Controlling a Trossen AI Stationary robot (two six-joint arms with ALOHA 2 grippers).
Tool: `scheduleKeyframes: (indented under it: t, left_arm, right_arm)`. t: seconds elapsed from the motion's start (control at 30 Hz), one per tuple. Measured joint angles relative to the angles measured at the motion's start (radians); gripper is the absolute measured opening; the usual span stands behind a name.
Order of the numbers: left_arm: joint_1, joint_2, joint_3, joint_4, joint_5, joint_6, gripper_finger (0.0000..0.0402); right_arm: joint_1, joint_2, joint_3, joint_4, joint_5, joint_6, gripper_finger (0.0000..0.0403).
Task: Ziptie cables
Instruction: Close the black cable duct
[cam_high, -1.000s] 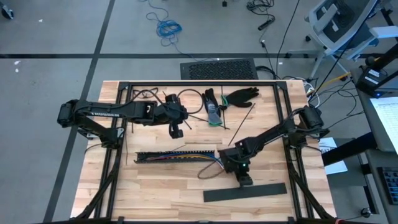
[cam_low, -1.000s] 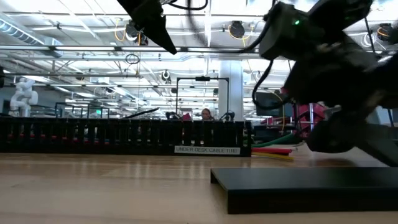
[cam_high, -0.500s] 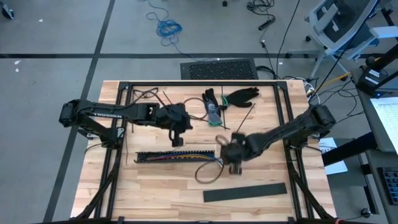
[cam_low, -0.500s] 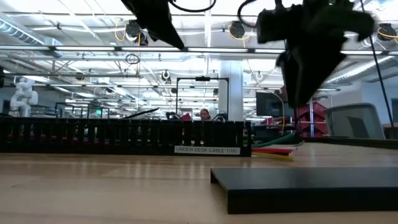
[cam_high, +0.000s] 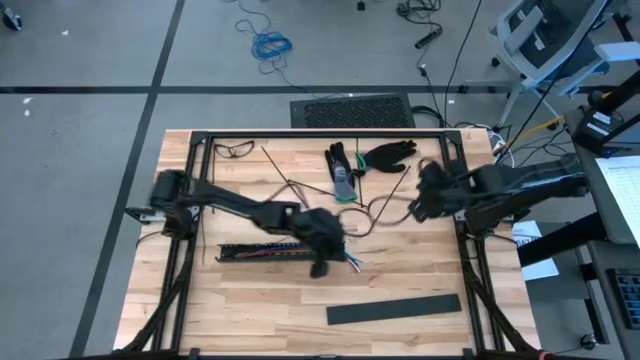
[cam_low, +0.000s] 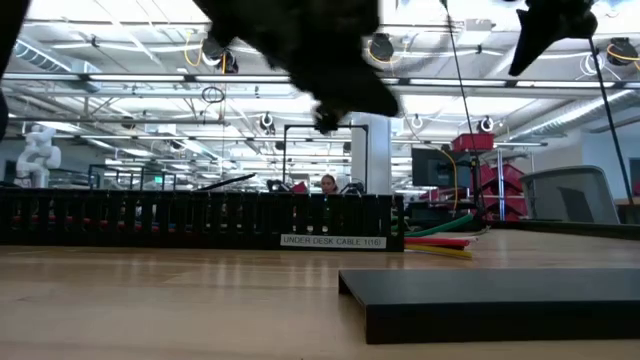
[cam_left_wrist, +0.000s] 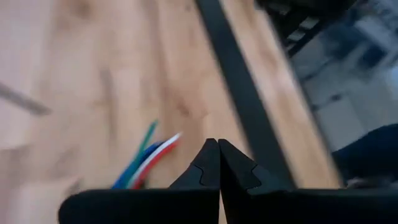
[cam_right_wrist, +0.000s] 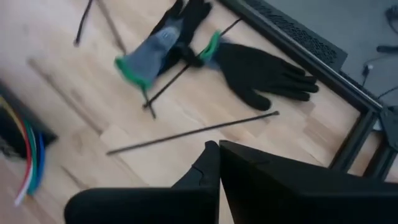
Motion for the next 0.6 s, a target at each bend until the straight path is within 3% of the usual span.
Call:
scheduleKeyframes:
  t: [0.1,0.4,0.6]
  left_arm:
    - [-0.013,0.105,0.118,-0.015,0.060,-0.051,0.0000]
    - [-0.129,0.263,0.347,-0.150,0.043,0.120,0.0000]
    - [-0.169,0.314,0.350,-0.157,0.023,-0.064,0.0000]
  right_arm:
    - [-0.032,-0.044,0.000,-0.009,0.006,0.019,0.0001]
    - [-0.129,-0.048,-0.043,-0.047,-0.002,-0.004,0.0000]
    - [-0.187,-0.051,-0.116,-0.037,-0.012,-0.049,0.0000]
